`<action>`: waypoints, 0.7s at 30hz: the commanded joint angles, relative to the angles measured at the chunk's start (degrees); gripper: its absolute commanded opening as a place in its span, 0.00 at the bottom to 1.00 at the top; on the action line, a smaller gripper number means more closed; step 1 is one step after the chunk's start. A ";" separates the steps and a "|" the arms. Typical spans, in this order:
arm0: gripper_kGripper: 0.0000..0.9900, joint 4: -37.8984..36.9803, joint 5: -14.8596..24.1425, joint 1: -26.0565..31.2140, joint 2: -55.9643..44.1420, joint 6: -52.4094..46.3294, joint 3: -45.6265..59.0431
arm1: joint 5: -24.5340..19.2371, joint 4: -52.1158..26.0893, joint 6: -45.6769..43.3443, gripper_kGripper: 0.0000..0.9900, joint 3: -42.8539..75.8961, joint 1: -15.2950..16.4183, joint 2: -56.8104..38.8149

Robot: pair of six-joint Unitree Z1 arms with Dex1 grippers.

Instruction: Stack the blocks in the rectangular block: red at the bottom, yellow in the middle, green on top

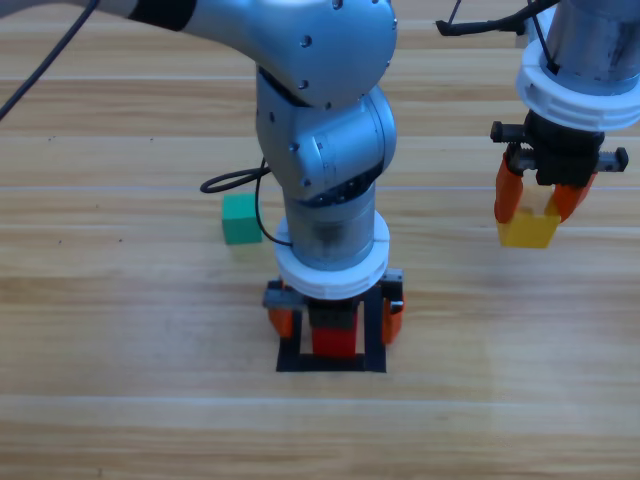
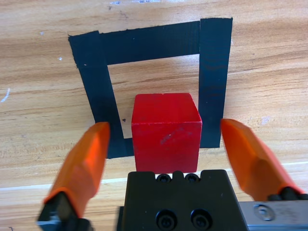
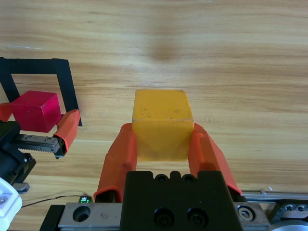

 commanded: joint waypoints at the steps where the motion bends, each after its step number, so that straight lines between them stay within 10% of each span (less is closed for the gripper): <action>1: 1.00 0.67 1.35 -1.49 -2.88 0.02 0.17 | 0.66 -0.72 -0.54 0.00 0.13 1.33 1.63; 11: 1.00 10.69 6.36 -0.35 -16.86 2.04 -10.02 | -2.16 -0.72 1.04 0.00 0.21 3.70 -0.57; 21: 1.00 12.10 6.09 19.87 -28.72 22.69 6.76 | 0.30 -0.72 5.70 0.00 -2.78 9.85 0.31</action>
